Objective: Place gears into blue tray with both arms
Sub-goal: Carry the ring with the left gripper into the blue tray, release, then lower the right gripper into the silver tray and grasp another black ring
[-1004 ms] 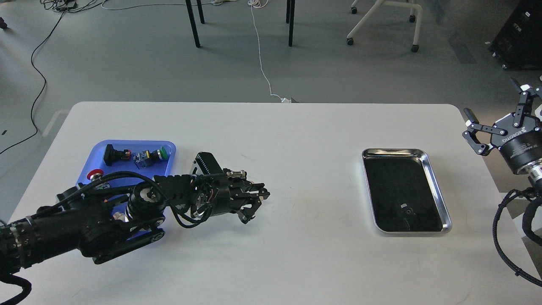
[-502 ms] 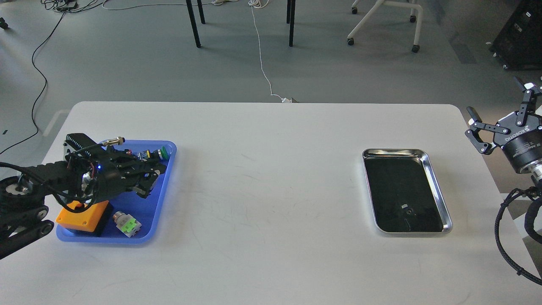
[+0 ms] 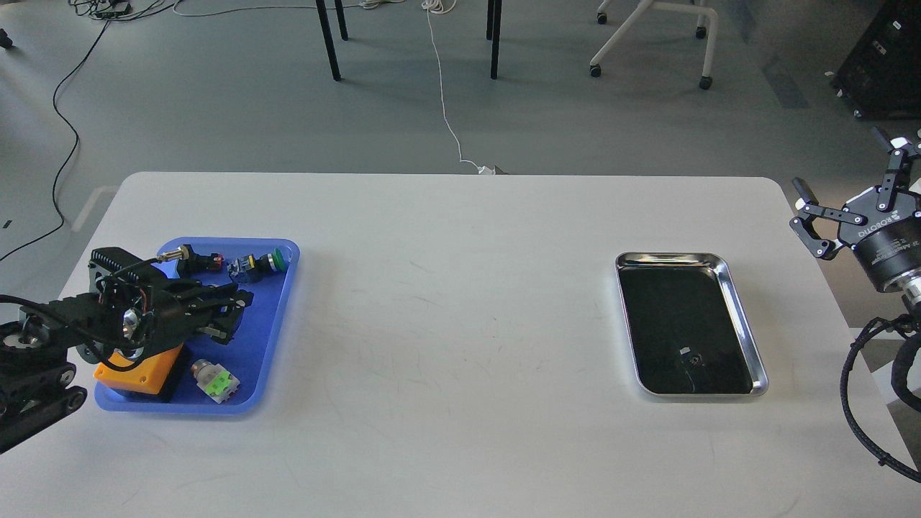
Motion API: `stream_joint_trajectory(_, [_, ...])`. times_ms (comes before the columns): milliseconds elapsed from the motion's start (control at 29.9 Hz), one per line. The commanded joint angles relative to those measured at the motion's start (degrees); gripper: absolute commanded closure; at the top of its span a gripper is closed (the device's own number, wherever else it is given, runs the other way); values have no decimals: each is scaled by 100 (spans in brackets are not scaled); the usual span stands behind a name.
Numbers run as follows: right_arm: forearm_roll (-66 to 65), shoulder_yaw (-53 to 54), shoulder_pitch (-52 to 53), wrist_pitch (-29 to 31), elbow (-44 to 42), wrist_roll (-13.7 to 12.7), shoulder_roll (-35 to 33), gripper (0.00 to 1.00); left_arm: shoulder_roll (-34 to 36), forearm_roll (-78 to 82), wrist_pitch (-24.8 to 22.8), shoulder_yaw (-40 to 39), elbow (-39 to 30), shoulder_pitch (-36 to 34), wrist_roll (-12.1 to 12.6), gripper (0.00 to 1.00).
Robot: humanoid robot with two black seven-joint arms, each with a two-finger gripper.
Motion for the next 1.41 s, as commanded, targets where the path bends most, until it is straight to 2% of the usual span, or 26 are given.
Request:
stream_joint_trajectory(0, [-9,3,-1,0,3,-7,7,2,14,-177,9,-75,3,-48,-44,21])
stream_joint_trajectory(100, [-9,3,16,0,12,-7,-2,2,58,-800,-9,-84,-6,-144,-263,20])
stream_joint_trajectory(134, [-9,3,17,0,12,-7,-2,2,58,-803,-9,-84,-6,-145,-264,20])
stream_joint_trajectory(167, [-9,3,51,0,12,-7,-11,2,102,-1264,-17,-84,-6,-310,-421,16])
stream_joint_trajectory(234, [-18,-6,60,0,12,-7,-28,2,138,-1497,-17,-84,-6,-399,-475,14])
stream_joint_trajectory(268, [-96,-23,130,0,29,-16,-176,2,172,-2393,-26,-171,-6,-661,-527,9])
stream_joint_trajectory(368, [-202,-58,376,0,187,-42,-467,2,138,-3856,-35,-531,3,-847,-537,2])
stream_joint_trajectory(502, [-930,-76,710,0,424,-77,-696,2,-3,-5930,-140,-1198,3,-865,-546,2])
stream_joint_trajectory(669, [-2169,-251,1281,0,477,-113,-723,2,-231,-7804,-702,-2024,20,-865,-519,2])
stream_joint_trajectory(770, [-2785,-1136,2149,0,469,-139,-723,2,-477,-8588,-914,-2473,99,-857,-502,2])
stream_joint_trajectory(903, [-3286,-3304,3783,0,486,-104,-688,2,-732,-9309,-1028,-2711,362,-857,-493,2])
stream_joint_trajectory(1104, [-4559,-5855,5814,0,671,-77,-355,2,-908,-10223,-1783,-2975,705,-857,-484,2])
stream_joint_trajectory(1238, [-5702,-6912,6449,0,1003,-60,-126,2,-1005,-10418,-1846,-2993,934,-857,-475,2])
stream_joint_trajectory(1372, [-6573,-7484,6792,0,1277,-42,190,4,-1049,-10418,-1837,-2993,952,-857,-493,2])
